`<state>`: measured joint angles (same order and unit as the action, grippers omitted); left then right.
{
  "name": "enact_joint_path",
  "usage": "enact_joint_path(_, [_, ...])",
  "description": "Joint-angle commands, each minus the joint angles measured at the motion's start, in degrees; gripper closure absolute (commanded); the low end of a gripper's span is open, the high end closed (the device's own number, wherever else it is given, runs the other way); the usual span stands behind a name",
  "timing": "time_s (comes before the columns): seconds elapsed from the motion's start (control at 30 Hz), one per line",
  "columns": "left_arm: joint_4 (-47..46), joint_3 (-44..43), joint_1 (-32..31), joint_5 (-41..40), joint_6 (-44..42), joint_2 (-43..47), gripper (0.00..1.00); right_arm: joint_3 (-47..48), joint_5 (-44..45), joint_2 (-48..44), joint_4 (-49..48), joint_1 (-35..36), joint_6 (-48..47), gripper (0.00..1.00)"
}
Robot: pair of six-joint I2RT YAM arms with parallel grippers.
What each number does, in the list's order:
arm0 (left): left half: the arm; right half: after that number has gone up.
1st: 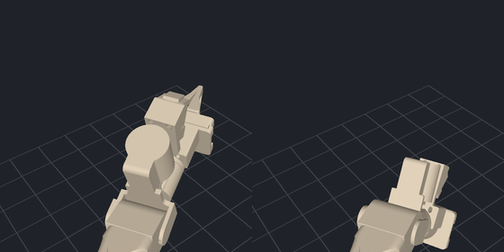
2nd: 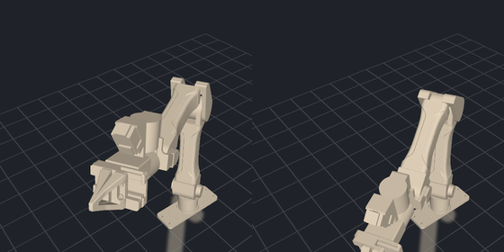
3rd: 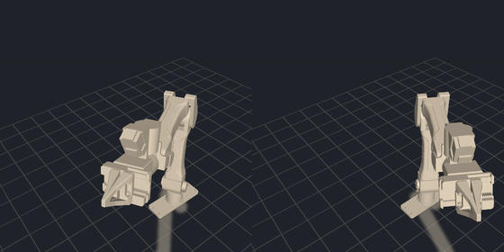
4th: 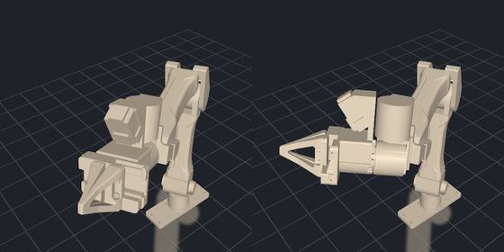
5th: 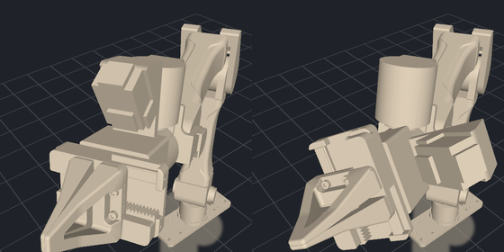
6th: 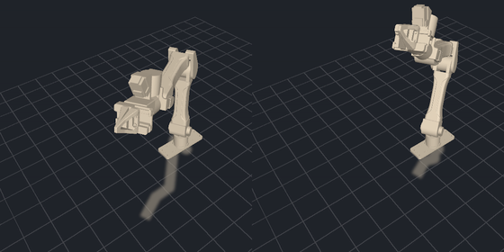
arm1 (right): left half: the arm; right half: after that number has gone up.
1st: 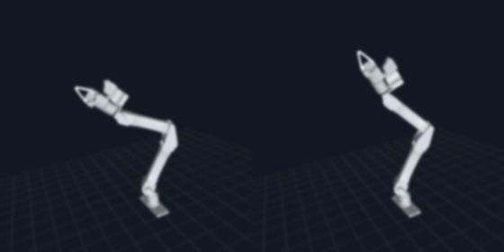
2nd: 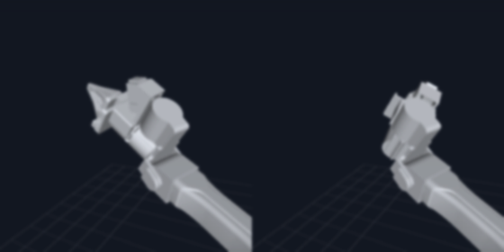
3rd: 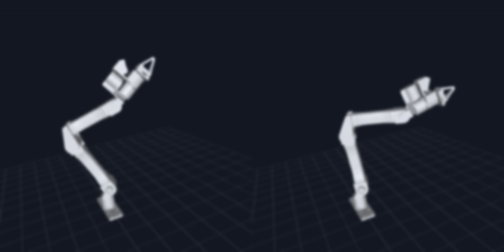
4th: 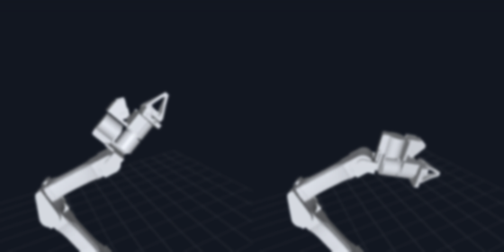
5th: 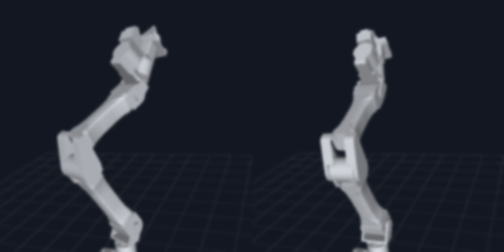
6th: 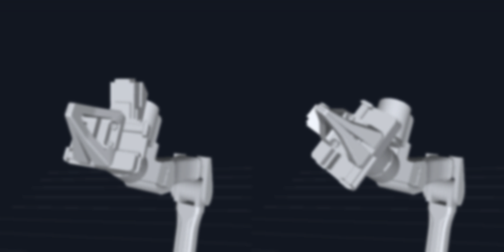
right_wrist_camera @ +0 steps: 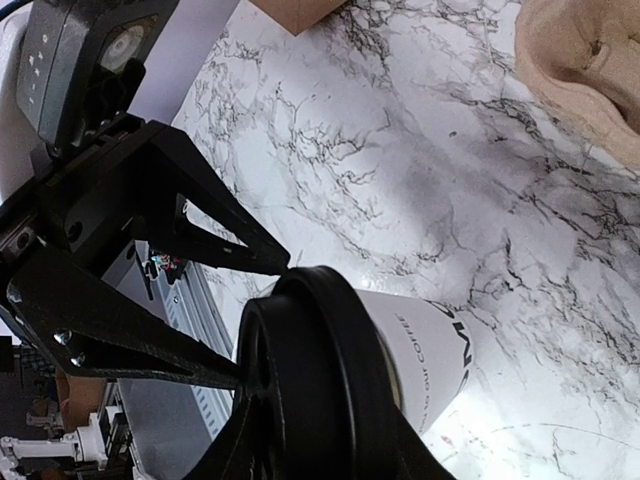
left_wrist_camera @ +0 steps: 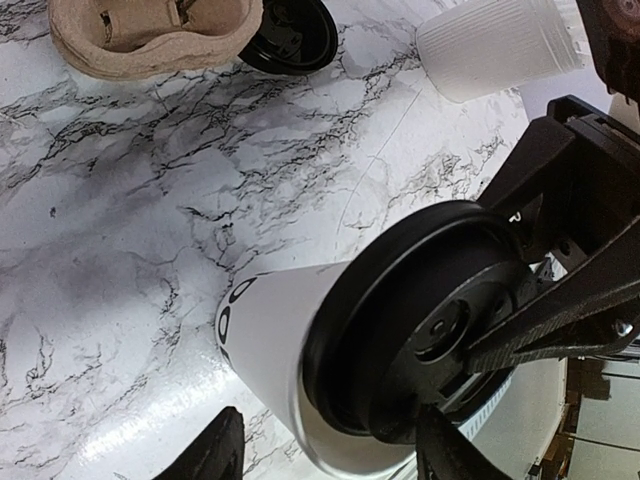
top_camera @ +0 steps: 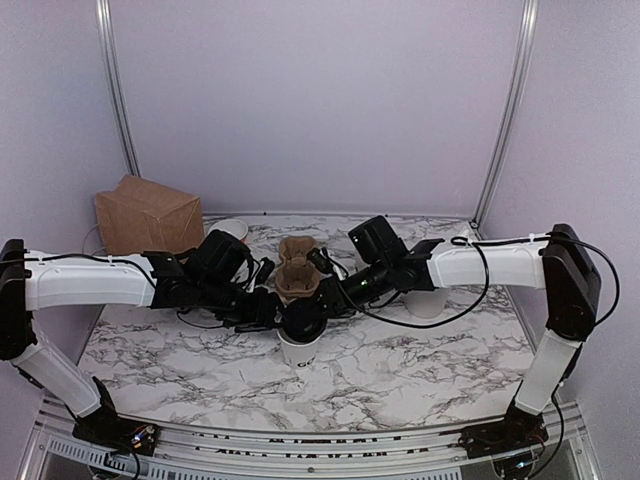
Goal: Pack the takeout coffee
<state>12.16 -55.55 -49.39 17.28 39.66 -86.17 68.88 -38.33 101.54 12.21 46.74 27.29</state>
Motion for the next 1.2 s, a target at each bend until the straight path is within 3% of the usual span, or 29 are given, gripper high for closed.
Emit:
enact_joint_path(0.0, [-0.6,-2.0,-0.3,-0.4,-0.7,-0.7,0.41,3.4,3.6,-1.2,4.7,0.9,-3.4,0.64])
enact_joint_path(1.17, [-0.6,-1.8,-0.4,-1.2,-0.5,-0.6,0.42,10.4,14.6,1.2,15.9,5.3,-11.0,0.55])
